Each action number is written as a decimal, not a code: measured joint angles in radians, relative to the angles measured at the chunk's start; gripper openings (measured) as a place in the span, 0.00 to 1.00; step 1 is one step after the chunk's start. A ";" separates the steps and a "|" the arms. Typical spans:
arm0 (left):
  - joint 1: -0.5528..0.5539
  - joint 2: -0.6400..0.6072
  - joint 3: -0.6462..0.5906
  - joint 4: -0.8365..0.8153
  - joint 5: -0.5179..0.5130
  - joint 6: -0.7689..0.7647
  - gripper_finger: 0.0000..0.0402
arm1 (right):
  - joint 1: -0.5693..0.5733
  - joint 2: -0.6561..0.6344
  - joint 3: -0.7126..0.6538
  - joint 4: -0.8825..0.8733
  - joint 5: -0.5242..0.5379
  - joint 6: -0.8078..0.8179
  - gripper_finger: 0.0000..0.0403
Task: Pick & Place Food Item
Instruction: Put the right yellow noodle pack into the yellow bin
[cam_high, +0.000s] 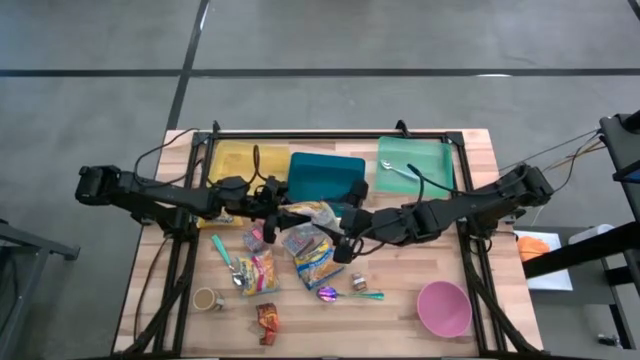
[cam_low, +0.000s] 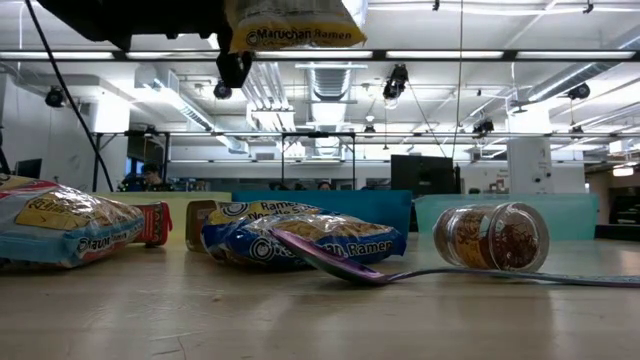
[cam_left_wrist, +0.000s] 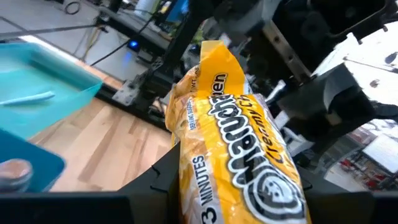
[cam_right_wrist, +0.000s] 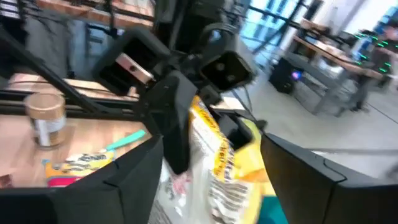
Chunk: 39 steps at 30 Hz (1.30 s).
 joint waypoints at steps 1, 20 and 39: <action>0.002 -0.013 0.000 -0.018 -0.013 0.000 0.35 | 0.001 0.000 0.007 -0.027 0.028 0.015 0.69; 0.281 -0.391 0.143 -0.924 -0.412 0.028 0.35 | 0.010 -0.035 -0.048 -0.644 0.135 0.666 0.70; 0.575 -0.082 0.125 -0.935 -0.428 0.049 0.35 | 0.044 -0.039 -0.458 -0.227 0.038 0.880 0.70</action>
